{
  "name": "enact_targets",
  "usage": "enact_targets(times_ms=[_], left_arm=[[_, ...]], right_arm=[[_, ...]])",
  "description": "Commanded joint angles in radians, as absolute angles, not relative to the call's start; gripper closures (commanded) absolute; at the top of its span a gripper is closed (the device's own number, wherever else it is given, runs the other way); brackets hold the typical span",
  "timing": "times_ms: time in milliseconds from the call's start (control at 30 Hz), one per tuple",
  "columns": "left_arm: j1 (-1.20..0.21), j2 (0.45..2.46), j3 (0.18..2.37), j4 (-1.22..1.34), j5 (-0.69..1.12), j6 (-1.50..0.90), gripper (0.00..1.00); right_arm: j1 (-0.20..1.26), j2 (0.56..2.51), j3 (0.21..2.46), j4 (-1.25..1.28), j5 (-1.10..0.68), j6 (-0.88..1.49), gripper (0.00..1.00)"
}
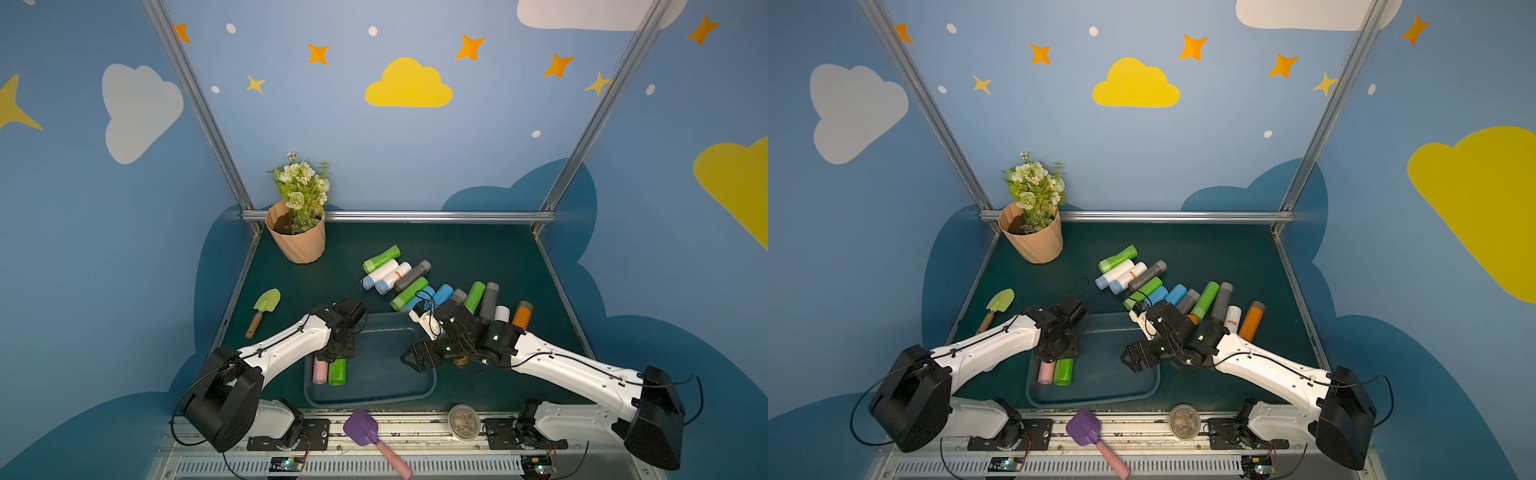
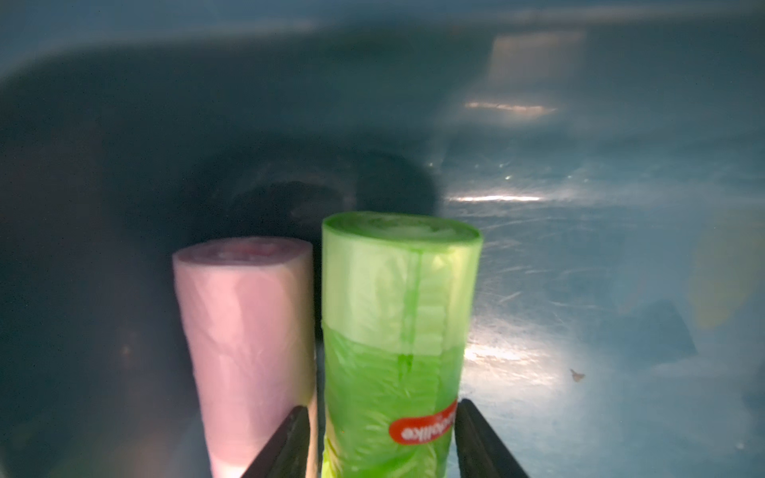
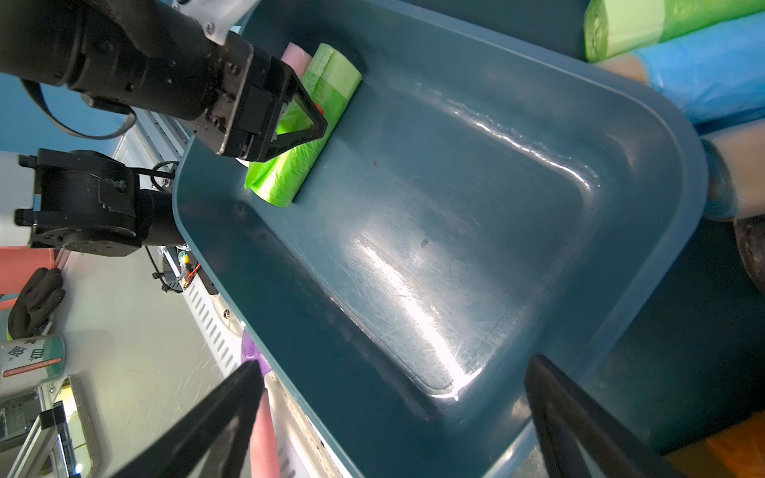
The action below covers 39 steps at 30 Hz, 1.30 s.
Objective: Put the roll of trash bags into the storage box
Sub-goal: Place the roll of trash bags in the storage box, then pick up the roll of trash bags from the center of the board.
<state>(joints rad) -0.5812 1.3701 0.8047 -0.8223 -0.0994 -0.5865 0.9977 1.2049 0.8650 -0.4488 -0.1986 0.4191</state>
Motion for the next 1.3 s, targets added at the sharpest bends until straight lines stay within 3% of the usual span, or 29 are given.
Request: enact_targets(times_ms=[0,600,833,1267], left_arm=[[-0.582,1.336,0.837,-0.867,-0.109,-0.573,0.44],[-0.581,1.289,1.013,-0.902,-0.129,-0.459,0.42],[-0.560,1.435,1.182,-0.838,-0.148,-0.289,0.40],[-0.417,1.792,1.543,-0.747,0.020,-0.036,0.40]], right_arm=[[1.005,1.200,0.879,-0.457,-0.187,0.414,0.03],[0.891,1.154,0.902,-0.486,-0.184,0.433,0.03],[0.803,1.162,0.902,-0.489,-0.221,0.439,0.03],[0.723,1.206,0.904,-0.479,-0.261,0.378,0.03]])
